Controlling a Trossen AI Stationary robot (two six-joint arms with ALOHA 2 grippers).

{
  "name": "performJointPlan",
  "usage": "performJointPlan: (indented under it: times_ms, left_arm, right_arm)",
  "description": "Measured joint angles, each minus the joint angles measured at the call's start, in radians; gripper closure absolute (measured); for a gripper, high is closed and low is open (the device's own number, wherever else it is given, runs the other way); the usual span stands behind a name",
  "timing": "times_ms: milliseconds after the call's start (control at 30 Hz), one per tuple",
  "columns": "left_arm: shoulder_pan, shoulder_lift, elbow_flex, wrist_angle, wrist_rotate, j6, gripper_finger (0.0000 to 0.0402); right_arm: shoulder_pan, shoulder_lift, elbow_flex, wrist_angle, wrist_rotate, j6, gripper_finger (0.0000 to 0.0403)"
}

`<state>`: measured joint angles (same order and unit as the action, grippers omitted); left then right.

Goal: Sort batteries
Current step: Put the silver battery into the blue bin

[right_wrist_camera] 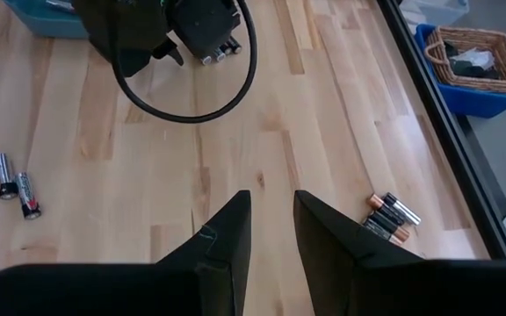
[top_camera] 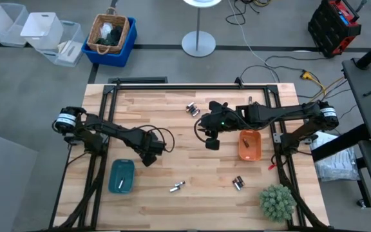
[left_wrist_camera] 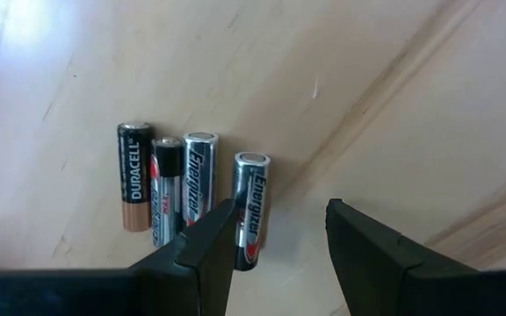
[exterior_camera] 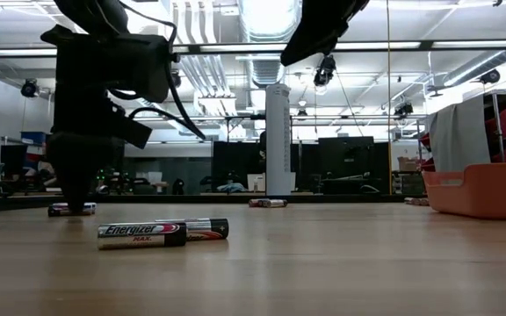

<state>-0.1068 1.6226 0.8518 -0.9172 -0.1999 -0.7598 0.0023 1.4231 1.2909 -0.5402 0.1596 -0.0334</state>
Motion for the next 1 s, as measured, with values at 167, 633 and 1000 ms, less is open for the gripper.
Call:
performJointPlan:
  times_ms: [167, 633, 1000]
  left_arm:
    - [0.005, 0.0, -0.005, 0.023, 0.0, 0.02, 0.0245]
    - [0.013, -0.001, -0.021, 0.046, 0.027, 0.049, 0.0246]
    - [0.013, -0.002, -0.024, 0.06, 0.036, 0.071, 0.0247]
  right_arm:
    - [0.0, 0.0, -0.004, -0.001, 0.0, 0.0, 0.0321]
    - [0.0, 0.0, -0.005, -0.001, 0.0, 0.0, 0.0321]
    - [0.0, 0.0, -0.005, -0.001, 0.0, 0.0, 0.0321]
